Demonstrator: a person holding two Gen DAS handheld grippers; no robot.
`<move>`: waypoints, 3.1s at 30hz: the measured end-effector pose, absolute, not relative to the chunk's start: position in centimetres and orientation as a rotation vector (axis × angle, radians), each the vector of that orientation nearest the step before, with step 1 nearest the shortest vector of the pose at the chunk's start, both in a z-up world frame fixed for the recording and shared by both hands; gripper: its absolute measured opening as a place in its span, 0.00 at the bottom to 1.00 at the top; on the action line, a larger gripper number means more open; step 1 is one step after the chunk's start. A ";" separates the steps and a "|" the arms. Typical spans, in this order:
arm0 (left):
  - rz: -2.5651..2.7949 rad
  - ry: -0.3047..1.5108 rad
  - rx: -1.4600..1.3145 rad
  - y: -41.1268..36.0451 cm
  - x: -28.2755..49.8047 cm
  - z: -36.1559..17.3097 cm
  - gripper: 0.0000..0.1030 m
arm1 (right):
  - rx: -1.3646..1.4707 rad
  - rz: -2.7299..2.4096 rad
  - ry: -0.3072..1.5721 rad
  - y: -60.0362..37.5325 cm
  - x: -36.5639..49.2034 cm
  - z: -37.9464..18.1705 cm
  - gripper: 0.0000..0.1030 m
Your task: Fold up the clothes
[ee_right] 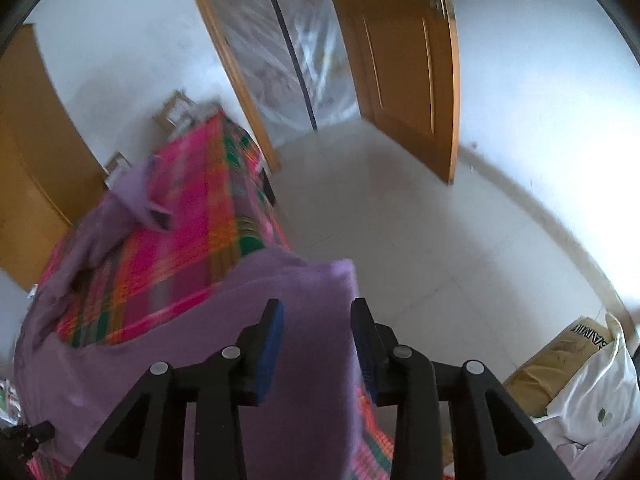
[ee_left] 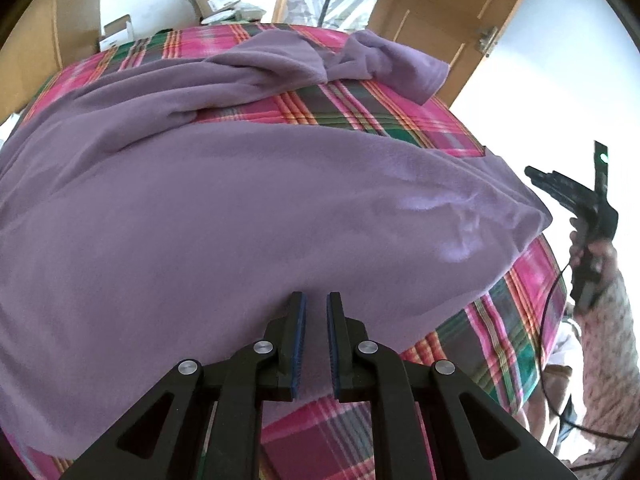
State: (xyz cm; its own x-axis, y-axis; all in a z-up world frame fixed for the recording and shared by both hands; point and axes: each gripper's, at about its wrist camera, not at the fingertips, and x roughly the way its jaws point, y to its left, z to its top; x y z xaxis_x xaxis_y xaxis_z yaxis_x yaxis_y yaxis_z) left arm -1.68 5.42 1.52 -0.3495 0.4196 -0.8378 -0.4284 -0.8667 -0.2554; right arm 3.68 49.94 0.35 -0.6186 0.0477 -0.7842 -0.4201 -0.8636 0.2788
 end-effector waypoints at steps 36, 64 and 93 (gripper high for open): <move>2.195 0.014 -1.394 7.4 -2.2 1.5 0.10 | -0.998 2.546 0.646 51.2 2.6 3.9 0.04; 2.127 0.029 -1.354 9.6 -0.6 1.1 0.10 | -1.075 2.606 0.998 51.1 7.7 0.1 0.05; 2.139 0.045 -1.299 11.9 -0.7 2.0 0.20 | -1.038 3.068 0.430 39.4 9.2 5.9 0.17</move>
State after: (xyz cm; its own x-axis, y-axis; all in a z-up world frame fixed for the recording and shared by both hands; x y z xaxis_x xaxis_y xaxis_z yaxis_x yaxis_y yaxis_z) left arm -0.67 11.87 1.96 -0.3172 0.4926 -0.8104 -0.5260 -0.8024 -0.2818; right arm 9.24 39.36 5.89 -0.7909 -0.2007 -0.5780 0.0342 -0.9577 0.2858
